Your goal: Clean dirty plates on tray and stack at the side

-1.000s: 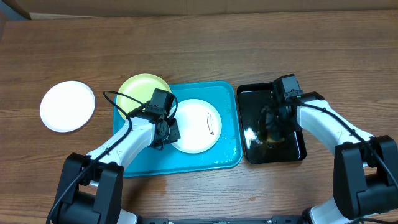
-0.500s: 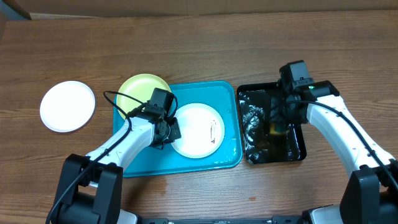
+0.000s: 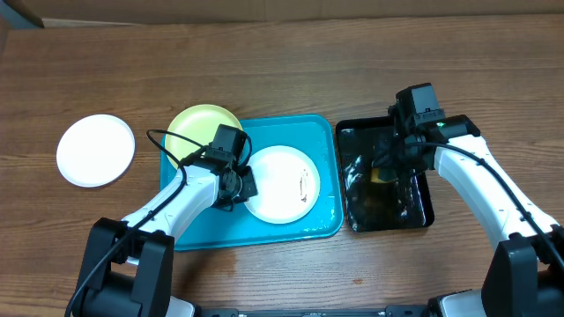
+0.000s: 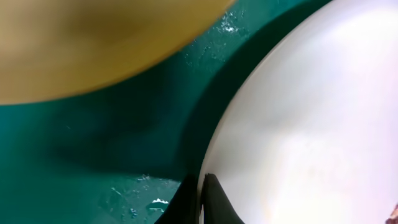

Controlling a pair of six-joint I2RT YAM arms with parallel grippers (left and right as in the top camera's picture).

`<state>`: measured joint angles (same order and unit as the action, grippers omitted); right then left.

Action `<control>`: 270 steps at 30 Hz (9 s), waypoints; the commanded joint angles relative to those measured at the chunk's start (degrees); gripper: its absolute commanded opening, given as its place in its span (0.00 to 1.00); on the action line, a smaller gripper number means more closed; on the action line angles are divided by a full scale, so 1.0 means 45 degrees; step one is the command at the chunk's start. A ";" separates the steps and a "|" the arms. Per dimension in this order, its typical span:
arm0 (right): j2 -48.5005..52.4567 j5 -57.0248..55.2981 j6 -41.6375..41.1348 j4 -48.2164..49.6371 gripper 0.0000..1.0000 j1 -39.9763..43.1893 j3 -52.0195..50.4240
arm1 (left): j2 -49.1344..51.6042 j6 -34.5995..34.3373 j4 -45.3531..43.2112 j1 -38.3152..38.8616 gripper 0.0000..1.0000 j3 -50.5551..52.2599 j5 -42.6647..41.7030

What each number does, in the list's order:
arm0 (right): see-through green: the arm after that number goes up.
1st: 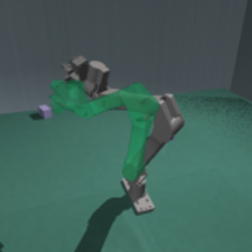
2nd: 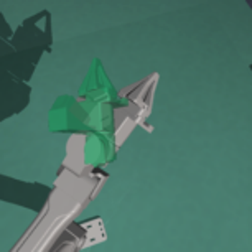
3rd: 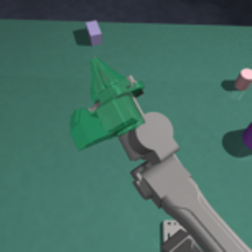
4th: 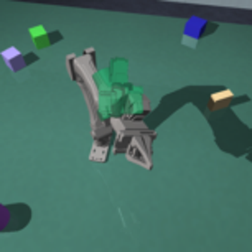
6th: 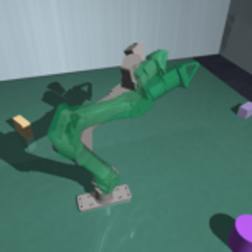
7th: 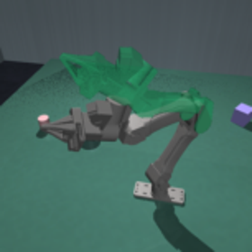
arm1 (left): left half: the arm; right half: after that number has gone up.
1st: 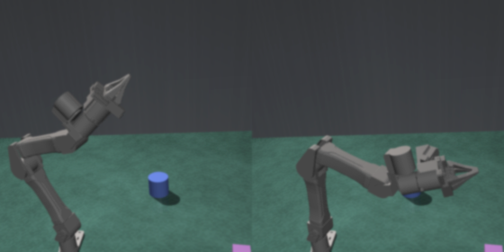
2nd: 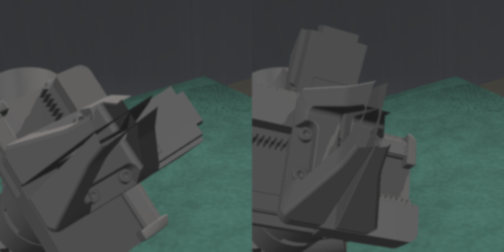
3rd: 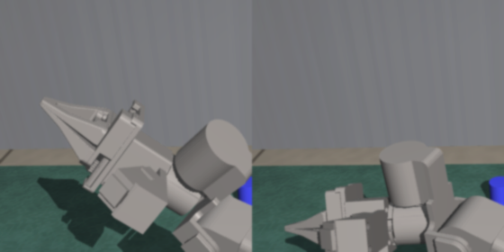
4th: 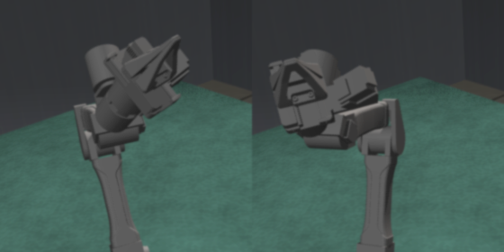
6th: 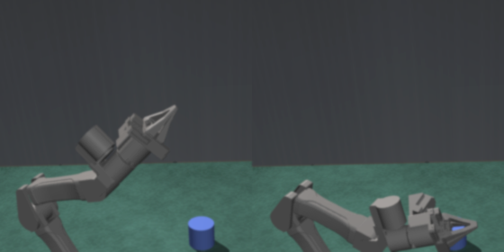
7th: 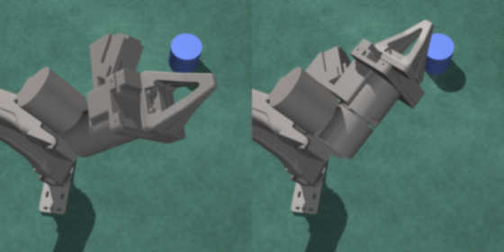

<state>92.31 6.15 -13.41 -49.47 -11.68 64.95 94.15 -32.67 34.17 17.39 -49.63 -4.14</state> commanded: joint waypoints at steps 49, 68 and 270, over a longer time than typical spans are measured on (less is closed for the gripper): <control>0.0083 0.0724 0.1661 0.3609 0.04 -0.4294 -0.0151 | 0.0306 -0.2759 -0.1030 0.0073 0.06 0.0010 -0.1428; 0.2195 -0.1496 0.1710 0.4634 0.04 -0.5974 -0.0160 | 0.0306 -0.2754 -0.0981 0.0073 0.04 0.0005 -0.1957; 0.0549 0.1093 0.5795 -0.0015 0.04 -0.2773 0.2594 | 0.0306 -0.2351 -0.0593 0.0073 0.04 0.0010 -0.1617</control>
<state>97.49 16.60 19.29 -49.06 -25.04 76.42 94.78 -43.53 31.44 17.65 -49.63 -12.25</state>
